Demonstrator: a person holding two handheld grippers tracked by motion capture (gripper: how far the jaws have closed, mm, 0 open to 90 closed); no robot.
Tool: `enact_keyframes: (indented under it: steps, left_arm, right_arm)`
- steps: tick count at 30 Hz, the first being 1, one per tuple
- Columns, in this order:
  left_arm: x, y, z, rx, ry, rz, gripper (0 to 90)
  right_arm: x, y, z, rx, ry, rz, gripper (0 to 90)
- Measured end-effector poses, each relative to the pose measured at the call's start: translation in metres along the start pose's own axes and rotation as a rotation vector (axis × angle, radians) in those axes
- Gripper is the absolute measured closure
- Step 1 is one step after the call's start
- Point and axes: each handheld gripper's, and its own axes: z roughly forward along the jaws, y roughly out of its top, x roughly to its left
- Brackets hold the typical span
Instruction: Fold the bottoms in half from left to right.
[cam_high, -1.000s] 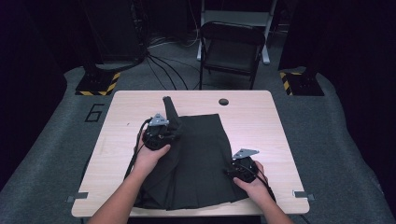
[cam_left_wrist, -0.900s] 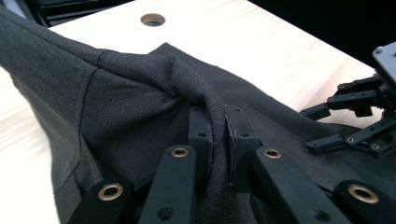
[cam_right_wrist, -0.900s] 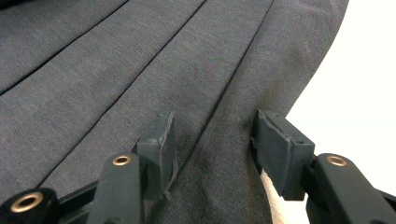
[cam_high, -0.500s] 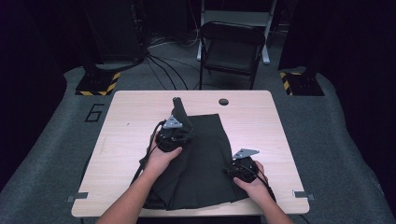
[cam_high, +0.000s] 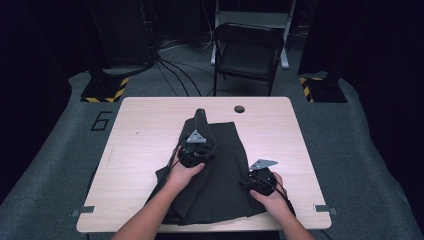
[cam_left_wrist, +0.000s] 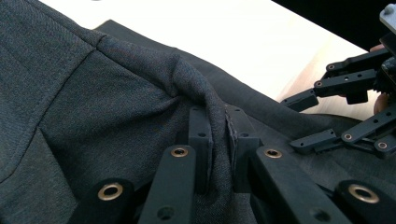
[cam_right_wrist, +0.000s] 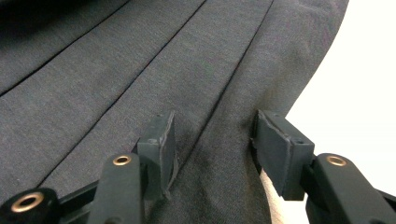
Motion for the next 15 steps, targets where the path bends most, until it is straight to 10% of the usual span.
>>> enact_keyframes:
  steps: [15]
  left_arm:
    - [-0.007, 0.000, 0.039, 0.022, -0.039, -0.039, 82.5]
  right_arm:
    - [0.000, 0.000, 0.000, -0.001, 0.002, 0.003, 47.6]
